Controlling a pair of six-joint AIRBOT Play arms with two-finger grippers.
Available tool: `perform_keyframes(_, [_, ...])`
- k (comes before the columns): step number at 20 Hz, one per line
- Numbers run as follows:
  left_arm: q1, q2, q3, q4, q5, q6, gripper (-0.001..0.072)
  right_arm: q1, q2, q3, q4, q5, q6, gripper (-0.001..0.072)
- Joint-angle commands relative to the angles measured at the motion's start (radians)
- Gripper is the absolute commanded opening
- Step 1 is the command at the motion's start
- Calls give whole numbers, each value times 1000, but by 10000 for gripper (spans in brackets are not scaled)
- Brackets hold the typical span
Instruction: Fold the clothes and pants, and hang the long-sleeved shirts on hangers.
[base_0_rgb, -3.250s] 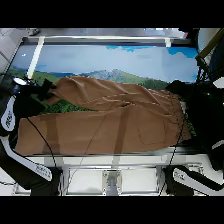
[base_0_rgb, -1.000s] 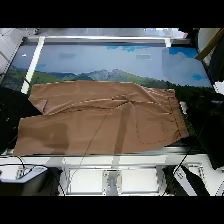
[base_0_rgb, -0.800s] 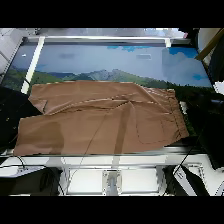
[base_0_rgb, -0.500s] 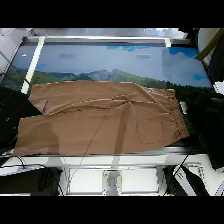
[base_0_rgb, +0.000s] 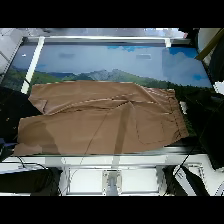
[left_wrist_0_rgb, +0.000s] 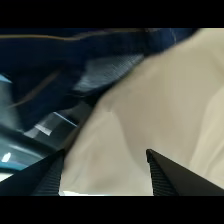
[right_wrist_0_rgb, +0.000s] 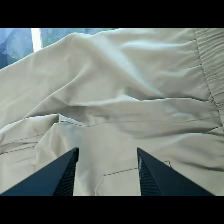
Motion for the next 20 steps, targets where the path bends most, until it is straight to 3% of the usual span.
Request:
perform_keyframes(1, [-91,-32,3,171,-15,-32,596,-1,0,0,3,2,5,415])
perform_keyframes(3, [-110,-32,3,149,-19,-32,582,-1,0,0,3,1,5,415])
perform_keyframes(4, [-114,-32,3,124,-29,-31,526,-1,0,0,2,1,5,416])
perform_keyframes(5, [-119,-32,5,108,-38,-28,419,-1,0,0,0,1,4,415])
perform_keyframes(6, [-122,-28,6,100,-39,-29,187,-1,0,0,-3,1,4,415])
perform_keyframes(7, [-123,-21,8,87,-40,-27,19,-1,0,0,-4,1,4,415])
perform_keyframes(10, [-123,19,28,59,-56,-28,11,-1,0,6,-25,0,0,415])
perform_keyframes(14, [-123,93,101,-50,-67,-35,12,-1,1,49,-246,43,9,415])
perform_keyframes(17, [-126,127,109,-229,-68,-41,11,-31,0,-81,-378,48,76,415])
perform_keyframes(20, [-137,138,109,-276,-68,-42,11,-149,-2,-252,-372,17,81,418])
